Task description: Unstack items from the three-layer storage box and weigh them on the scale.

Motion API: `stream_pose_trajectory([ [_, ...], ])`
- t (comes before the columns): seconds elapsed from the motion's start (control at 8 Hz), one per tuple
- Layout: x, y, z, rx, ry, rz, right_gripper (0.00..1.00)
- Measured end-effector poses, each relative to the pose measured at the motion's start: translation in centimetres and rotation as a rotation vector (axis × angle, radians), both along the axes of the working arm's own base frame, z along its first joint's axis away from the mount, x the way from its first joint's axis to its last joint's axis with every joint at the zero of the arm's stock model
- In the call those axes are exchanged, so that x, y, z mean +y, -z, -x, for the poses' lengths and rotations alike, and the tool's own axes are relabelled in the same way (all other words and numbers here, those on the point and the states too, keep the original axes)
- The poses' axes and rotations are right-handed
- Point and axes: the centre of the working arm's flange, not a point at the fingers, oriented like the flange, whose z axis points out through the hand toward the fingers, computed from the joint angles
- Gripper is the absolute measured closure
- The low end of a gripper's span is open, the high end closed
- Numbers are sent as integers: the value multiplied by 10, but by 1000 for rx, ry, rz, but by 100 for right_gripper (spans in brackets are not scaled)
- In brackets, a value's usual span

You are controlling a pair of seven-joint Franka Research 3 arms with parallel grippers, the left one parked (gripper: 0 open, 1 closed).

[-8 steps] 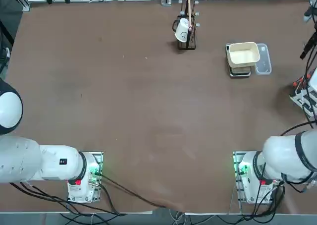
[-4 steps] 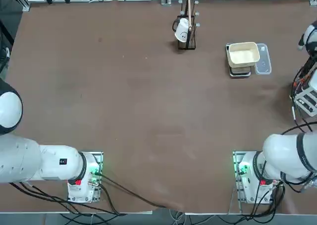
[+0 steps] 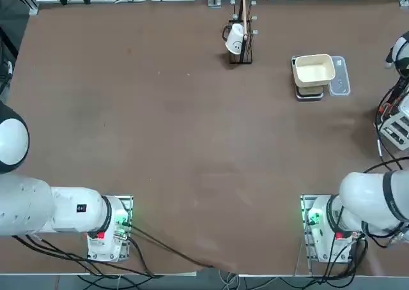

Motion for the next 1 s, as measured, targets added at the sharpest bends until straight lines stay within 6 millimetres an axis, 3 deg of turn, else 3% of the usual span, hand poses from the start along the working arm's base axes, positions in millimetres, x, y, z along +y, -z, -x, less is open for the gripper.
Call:
stream_pose_trajectory([
  [0.75,-11,9,6,-6,16,1,44],
  [1.0,-11,9,6,-6,14,1,56],
])
